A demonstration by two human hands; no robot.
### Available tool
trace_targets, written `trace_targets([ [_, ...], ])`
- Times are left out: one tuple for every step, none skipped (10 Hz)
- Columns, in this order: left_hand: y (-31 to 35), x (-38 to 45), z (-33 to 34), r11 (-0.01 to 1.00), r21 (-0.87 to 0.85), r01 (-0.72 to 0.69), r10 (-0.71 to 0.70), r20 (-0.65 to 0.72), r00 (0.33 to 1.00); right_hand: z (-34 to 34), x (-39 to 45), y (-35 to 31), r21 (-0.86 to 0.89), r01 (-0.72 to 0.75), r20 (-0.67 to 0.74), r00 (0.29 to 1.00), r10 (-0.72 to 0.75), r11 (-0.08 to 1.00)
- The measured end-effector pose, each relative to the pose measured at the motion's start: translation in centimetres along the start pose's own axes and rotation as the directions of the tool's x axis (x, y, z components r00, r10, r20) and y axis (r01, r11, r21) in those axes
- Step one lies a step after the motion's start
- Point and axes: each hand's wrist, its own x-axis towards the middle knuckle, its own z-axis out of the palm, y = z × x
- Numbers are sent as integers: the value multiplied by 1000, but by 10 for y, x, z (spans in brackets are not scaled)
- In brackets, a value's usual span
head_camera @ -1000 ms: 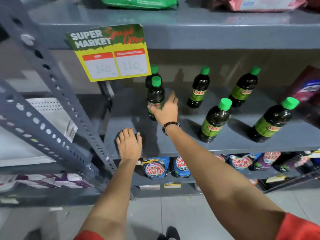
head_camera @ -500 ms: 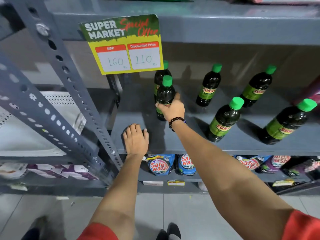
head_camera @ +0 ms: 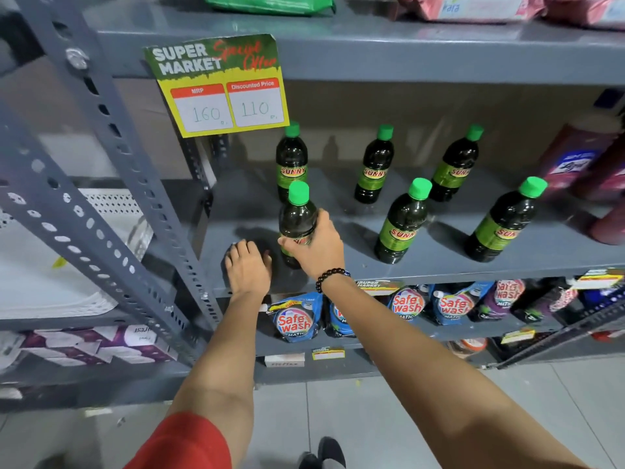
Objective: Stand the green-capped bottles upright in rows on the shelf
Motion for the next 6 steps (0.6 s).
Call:
trace_targets([
  [-3, -2, -1, 1000, -4, -14, 14, 22, 1000, 0, -3, -1, -4, -1, -10, 1000, 1, 1000],
  [-6, -5, -4, 999, -45, -18, 20, 52, 998, 2, -6, -3, -8, -13, -20, 1000, 13, 1000],
  [-8, -10, -7, 998, -58, -20, 23, 51, 998, 2, -5, -4, -4, -25, -20, 999, 25, 1000],
  [-8, -20, -14, 996, -88, -23, 26, 37, 999, 1, -3, -4, -8, -31, 4, 1000, 31, 999],
  [-5, -32, -20, 990, -134, -47, 44, -32, 999, -2, -2, -4, 13, -28, 38, 999, 28, 1000],
  [1, -37, -27, 988, -149, -38, 27, -79, 997, -6, -3, -6, 31, -52, 80, 996, 50, 998],
])
